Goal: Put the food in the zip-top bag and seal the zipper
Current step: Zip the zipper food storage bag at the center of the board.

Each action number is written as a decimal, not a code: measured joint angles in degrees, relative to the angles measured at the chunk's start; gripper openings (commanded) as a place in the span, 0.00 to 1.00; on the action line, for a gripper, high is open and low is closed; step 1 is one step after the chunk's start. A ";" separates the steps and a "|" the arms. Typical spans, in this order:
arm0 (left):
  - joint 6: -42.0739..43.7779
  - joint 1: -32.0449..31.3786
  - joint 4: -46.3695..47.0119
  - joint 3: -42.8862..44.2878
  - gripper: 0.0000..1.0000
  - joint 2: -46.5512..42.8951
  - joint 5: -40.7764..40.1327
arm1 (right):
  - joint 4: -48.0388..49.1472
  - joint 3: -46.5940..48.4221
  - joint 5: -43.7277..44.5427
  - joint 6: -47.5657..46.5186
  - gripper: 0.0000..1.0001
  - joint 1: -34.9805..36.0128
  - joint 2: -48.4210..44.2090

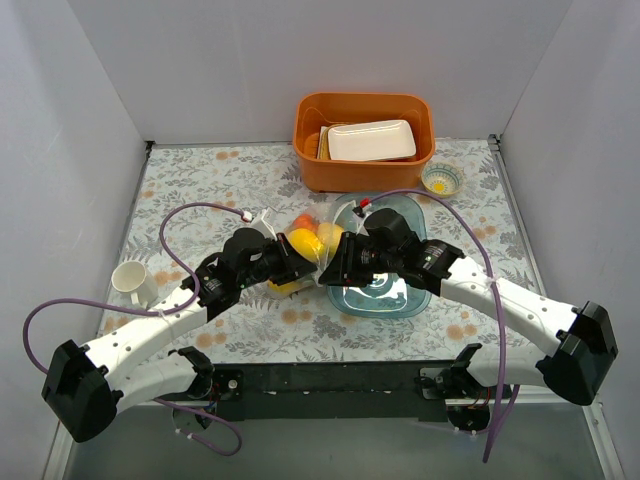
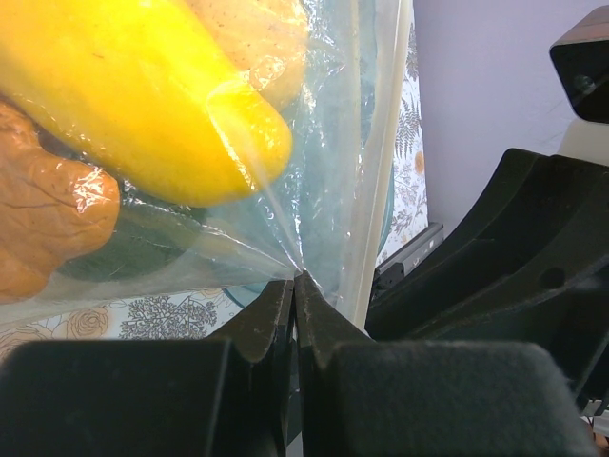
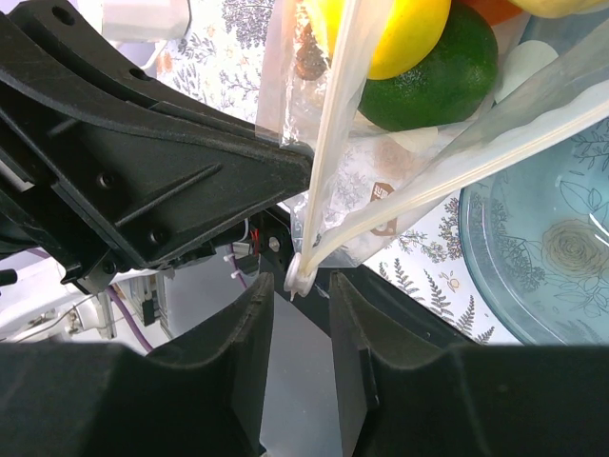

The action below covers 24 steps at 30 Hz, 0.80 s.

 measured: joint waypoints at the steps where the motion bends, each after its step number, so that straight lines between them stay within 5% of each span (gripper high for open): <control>1: 0.00 0.00 0.00 0.00 0.00 0.00 0.00 | 0.00 0.00 -0.07 -0.02 0.29 0.00 0.09; 7: 0.00 0.00 0.00 0.00 0.00 0.00 0.00 | 0.09 0.00 -0.17 -0.24 0.06 0.00 0.28; 9: 0.00 0.00 0.00 -0.02 0.01 -0.04 0.00 | 0.09 0.00 -0.17 -0.28 0.05 0.00 0.39; 14: -0.63 0.00 0.11 -0.39 0.28 -0.63 0.00 | 0.20 -0.07 0.55 0.00 0.04 0.00 0.22; 24: -7.32 0.00 5.64 -7.91 0.36 -4.85 2.38 | 4.48 -4.20 1.88 2.16 0.03 0.00 -3.13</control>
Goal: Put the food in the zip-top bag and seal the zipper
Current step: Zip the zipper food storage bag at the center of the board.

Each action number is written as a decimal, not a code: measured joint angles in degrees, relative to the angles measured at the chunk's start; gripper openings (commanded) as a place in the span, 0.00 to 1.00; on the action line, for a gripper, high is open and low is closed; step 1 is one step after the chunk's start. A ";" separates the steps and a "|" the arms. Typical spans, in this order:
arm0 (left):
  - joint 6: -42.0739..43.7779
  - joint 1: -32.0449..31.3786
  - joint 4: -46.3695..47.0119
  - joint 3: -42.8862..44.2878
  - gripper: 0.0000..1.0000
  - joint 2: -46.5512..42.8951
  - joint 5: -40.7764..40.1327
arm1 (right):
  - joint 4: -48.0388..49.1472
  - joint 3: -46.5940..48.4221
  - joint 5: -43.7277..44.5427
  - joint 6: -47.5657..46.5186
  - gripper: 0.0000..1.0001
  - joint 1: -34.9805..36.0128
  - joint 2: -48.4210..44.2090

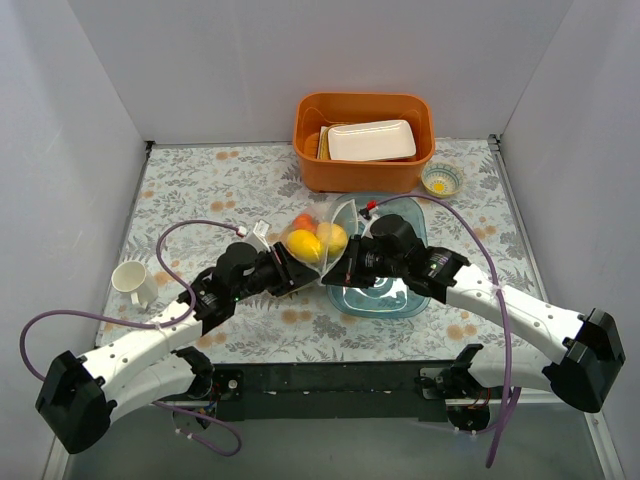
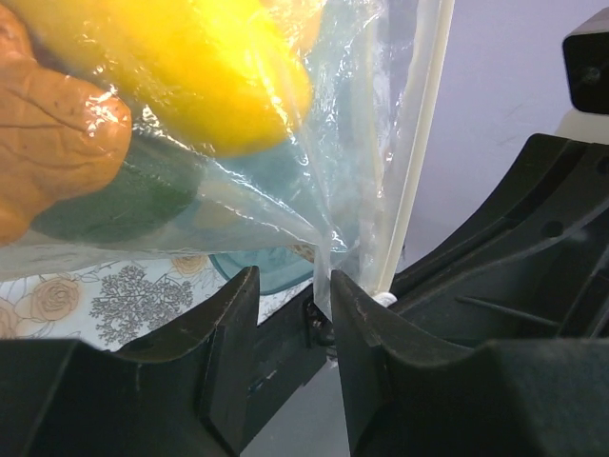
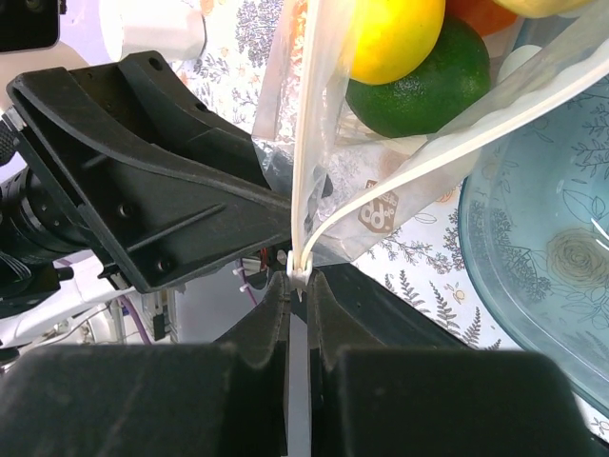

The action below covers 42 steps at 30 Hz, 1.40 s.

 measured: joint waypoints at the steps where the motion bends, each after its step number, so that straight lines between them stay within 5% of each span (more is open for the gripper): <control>1: -0.61 0.00 0.68 -0.39 0.36 0.00 0.24 | 0.07 -0.02 0.00 0.04 0.03 0.00 0.00; 6: -3.37 -0.07 4.42 -1.18 0.34 0.00 0.96 | 0.83 -0.52 -0.02 0.46 0.03 0.00 -0.02; 13: -5.75 -0.24 7.54 -1.38 0.00 0.26 1.11 | 1.16 -0.81 0.02 0.63 0.03 0.00 -0.02; 33: -4.09 -0.26 6.75 -2.51 0.00 -1.25 2.25 | 1.33 -1.44 -1.68 0.00 0.03 -3.96 0.39; 36: -3.15 -0.26 6.45 -2.51 0.16 -1.25 2.25 | 1.68 -1.40 -2.67 -0.44 0.03 -4.28 1.20; 37: -2.84 -0.26 6.19 -2.51 0.29 -1.27 2.45 | 1.66 -1.40 -2.49 -0.66 0.03 -4.44 1.38; 42: -3.13 -0.37 5.51 -2.51 0.41 -1.99 2.71 | 2.64 -1.51 -2.21 -0.39 0.03 -5.84 1.46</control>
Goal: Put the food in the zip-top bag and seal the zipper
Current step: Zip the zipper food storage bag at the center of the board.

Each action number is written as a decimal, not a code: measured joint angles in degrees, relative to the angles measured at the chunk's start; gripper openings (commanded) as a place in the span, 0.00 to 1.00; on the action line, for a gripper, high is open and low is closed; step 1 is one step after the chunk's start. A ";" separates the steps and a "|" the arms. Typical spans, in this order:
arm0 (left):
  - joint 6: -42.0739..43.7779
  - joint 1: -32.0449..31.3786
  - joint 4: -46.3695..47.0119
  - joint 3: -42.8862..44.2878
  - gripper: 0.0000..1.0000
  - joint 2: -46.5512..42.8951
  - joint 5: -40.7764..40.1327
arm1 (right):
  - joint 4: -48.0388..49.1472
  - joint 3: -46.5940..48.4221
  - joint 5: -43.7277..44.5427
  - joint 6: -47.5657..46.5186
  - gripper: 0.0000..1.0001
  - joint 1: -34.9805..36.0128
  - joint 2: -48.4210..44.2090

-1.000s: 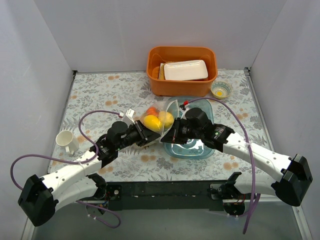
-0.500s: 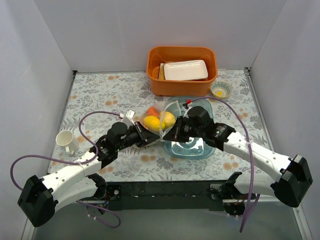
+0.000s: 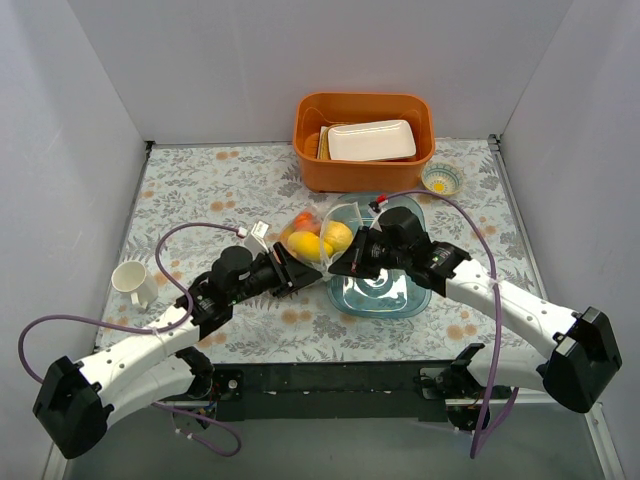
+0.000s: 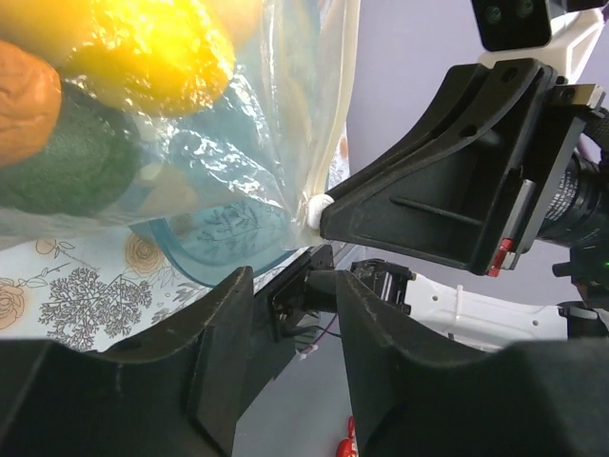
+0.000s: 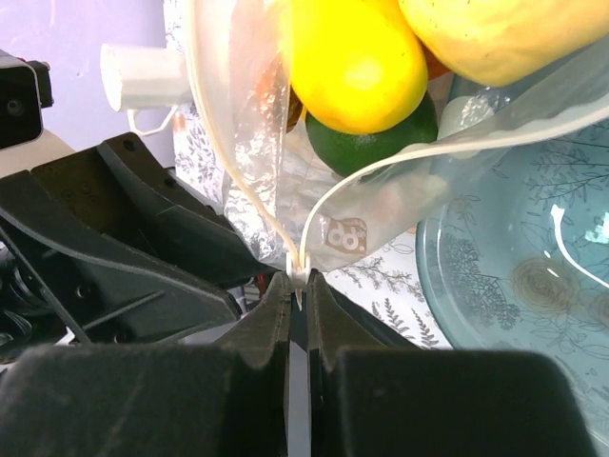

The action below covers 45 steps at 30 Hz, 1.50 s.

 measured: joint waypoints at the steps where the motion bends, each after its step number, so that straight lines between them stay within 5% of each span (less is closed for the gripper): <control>1: -0.24 0.00 0.07 0.00 0.41 -0.22 -0.02 | 0.24 -0.07 -0.02 0.13 0.03 -0.09 0.00; 30: -9.84 -3.13 9.55 -6.05 0.32 -0.98 -5.79 | 23.41 -17.75 -0.81 18.88 0.01 0.87 -6.56; 45: -12.28 -6.67 11.52 -7.13 0.33 0.39 -10.43 | 25.64 -18.80 0.09 21.49 0.01 1.09 -7.54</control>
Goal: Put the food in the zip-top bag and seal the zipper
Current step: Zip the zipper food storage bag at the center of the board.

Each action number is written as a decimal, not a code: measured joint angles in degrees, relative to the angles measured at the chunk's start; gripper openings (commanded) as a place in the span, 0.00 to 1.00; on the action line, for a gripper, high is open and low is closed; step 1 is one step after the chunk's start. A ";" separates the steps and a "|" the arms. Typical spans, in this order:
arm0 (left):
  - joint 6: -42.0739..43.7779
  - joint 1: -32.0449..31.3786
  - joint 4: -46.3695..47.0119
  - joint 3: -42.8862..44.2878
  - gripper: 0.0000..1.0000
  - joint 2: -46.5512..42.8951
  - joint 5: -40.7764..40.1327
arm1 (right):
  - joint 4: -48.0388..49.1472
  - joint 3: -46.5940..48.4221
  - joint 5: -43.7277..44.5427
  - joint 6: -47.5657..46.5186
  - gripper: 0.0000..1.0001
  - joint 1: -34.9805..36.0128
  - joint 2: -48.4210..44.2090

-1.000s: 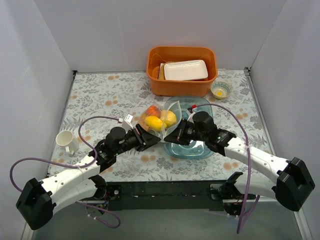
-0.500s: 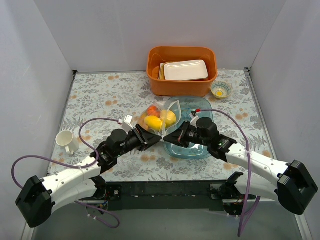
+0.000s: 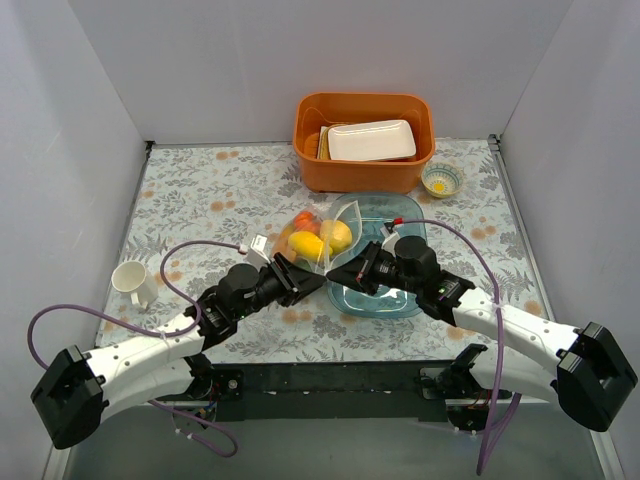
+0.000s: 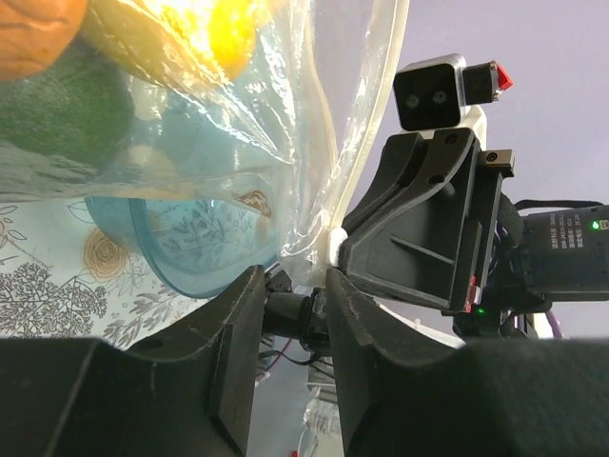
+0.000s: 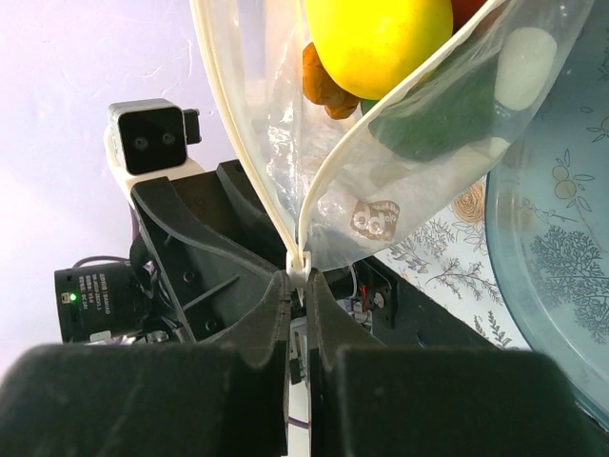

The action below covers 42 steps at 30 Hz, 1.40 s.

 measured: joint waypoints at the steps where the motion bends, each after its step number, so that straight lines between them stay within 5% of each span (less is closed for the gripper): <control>1: -0.02 -0.07 0.02 -0.15 0.34 -0.13 -0.39 | 0.00 -0.02 0.00 0.11 0.01 0.02 0.00; 22: -0.39 -0.35 7.69 -1.97 0.21 1.84 -6.60 | 0.00 -0.09 -0.52 0.55 0.01 0.13 0.00; 33: -0.39 -0.35 6.86 -2.01 0.30 0.31 -5.49 | -0.02 -0.09 -0.52 0.52 0.01 0.13 0.02; 42: -0.42 -0.72 6.45 -2.29 0.23 0.02 -4.24 | -0.07 -0.09 -0.50 0.46 0.01 0.13 0.31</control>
